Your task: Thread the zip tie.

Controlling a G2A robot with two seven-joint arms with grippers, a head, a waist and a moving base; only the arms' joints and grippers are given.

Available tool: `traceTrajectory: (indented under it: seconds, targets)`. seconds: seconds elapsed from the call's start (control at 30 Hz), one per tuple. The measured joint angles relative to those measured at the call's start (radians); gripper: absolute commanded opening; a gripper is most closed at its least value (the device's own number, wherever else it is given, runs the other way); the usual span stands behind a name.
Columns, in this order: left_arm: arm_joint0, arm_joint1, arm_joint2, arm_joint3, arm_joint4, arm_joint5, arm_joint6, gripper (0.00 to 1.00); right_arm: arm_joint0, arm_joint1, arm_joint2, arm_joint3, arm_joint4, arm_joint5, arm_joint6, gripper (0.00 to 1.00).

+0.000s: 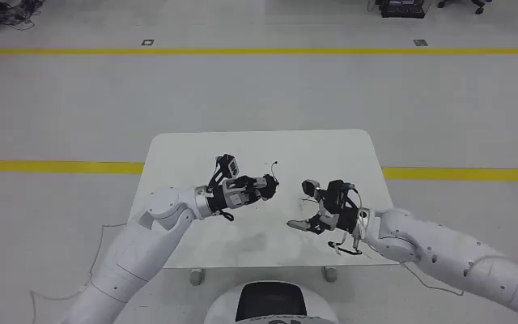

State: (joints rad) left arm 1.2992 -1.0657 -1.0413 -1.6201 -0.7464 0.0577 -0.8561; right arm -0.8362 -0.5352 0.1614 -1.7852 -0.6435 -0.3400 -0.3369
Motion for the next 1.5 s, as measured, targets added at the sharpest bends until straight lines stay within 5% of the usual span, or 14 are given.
traceTrajectory:
  seconds: [0.57,1.0,1.23,1.5]
  targets:
    - [0.004,0.003,-0.003,-0.008,0.016,-0.005,0.002,0.0,0.013,-0.016,0.009,-0.014,-0.008,0.0,0.043,1.0]
    - [0.002,0.003,0.014,-0.008,0.04,0.004,0.022,0.0,-0.069,-0.038,0.086,0.033,-0.099,0.0,-0.088,1.0]
    - [-0.005,0.004,0.035,-0.004,0.081,0.003,0.003,0.0,-0.081,-0.048,0.106,0.026,-0.097,0.0,-0.051,0.49]
    - [-0.014,0.005,0.048,0.003,0.101,0.006,-0.012,0.0,-0.078,-0.058,0.102,0.032,-0.086,0.0,-0.02,0.4]
